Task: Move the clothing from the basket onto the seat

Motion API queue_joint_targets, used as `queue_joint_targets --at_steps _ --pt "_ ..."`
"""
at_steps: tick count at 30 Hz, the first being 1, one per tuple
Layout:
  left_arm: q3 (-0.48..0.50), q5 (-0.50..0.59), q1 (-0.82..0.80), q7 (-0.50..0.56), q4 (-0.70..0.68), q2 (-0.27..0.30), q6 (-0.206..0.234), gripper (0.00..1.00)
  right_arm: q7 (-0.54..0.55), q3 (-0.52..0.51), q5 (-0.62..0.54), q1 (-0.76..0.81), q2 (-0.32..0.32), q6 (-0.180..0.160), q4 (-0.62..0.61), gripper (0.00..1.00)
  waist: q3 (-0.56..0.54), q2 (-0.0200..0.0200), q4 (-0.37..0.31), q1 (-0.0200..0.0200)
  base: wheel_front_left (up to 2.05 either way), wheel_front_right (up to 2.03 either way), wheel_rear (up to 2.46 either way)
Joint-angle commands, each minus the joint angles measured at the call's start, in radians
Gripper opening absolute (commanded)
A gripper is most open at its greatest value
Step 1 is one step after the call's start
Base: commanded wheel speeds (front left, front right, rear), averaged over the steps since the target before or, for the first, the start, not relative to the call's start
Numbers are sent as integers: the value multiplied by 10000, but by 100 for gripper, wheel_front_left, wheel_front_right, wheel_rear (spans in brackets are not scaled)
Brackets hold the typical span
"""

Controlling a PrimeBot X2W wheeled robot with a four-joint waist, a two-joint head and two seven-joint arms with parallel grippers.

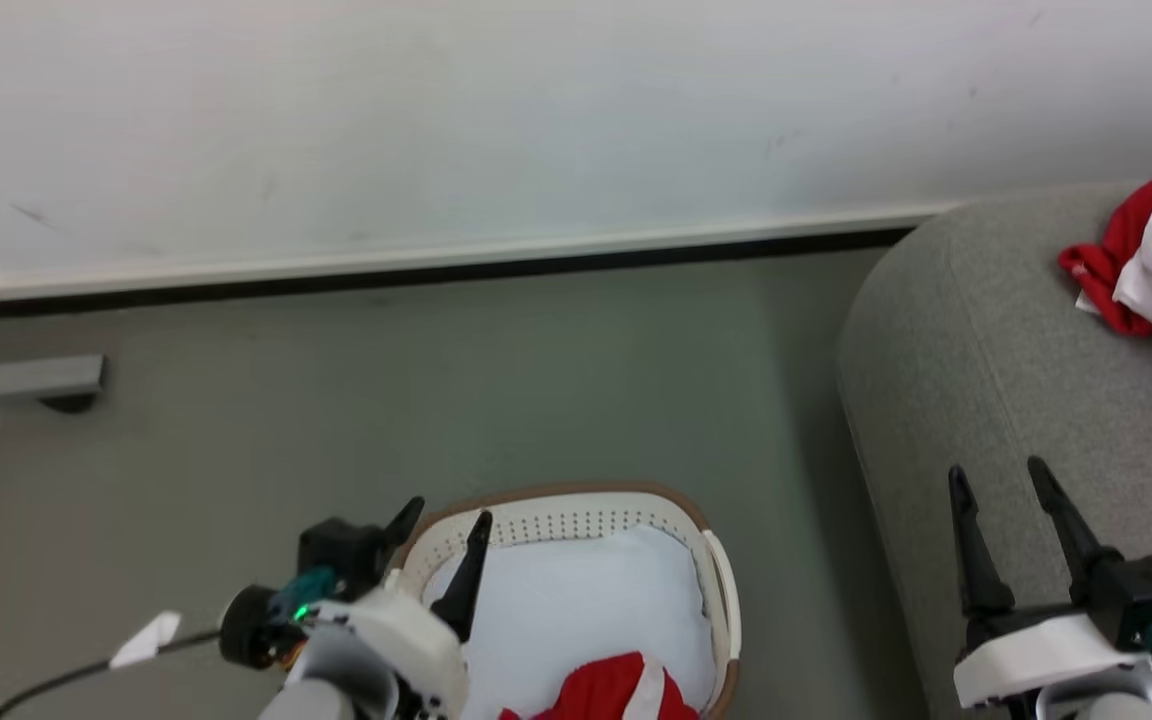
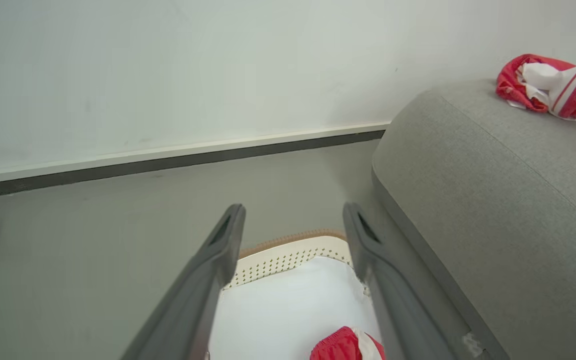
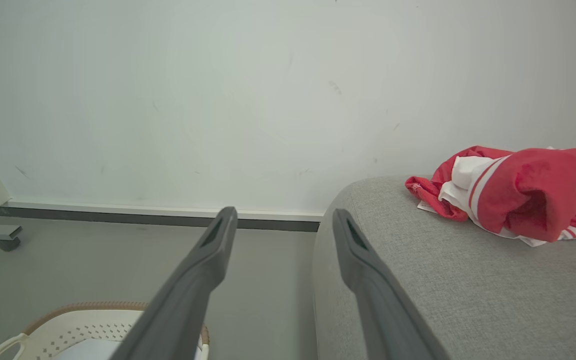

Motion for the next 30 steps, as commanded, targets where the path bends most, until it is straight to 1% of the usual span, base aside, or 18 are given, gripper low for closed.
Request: queue_joint_targets --at_steps 1,5,11,15,19,23,26,30 --pt "-108 140 -296 245 123 44 -41 100 6 13 44 -225 -9 -25 -121 100 482 -1 -157 -1 0 0 0" --pt "-618 254 -1146 1127 560 47 -74 100 7 70 20 -728 -10 -26 -394 100 1298 -1 -312 -1 0 0 0" --pt "-1230 205 -2321 2162 1533 -64 -125 100 7 127 -29 -1428 -7 -26 -859 100 2611 -1 -430 -1 0 0 0" --pt "-1653 82 -2973 2636 2275 -165 -143 100 7 137 -92 -1871 -7 -26 -1107 100 3467 -1 -446 -1 0 0 0" --pt "-2094 74 -3441 2887 3084 -210 -106 100 7 262 -188 -2222 -10 -26 -1203 100 4088 -1 -449 -1 0 0 0" --pt "-2432 -117 -3899 3014 3741 -242 57 100 6 345 -214 -2528 -8 -26 -1384 100 4683 -1 -493 -1 0 0 0" --pt "-2892 -346 -4124 3002 4065 -250 233 100 7 518 -308 -2676 -2 -26 -1421 100 5040 -1 -541 -1 0 0 0" --pt "-3350 -778 -4575 3084 4389 -246 625 100 6 664 -420 -2881 -11 -26 -1540 100 5552 -1 -536 -1 0 0 0"
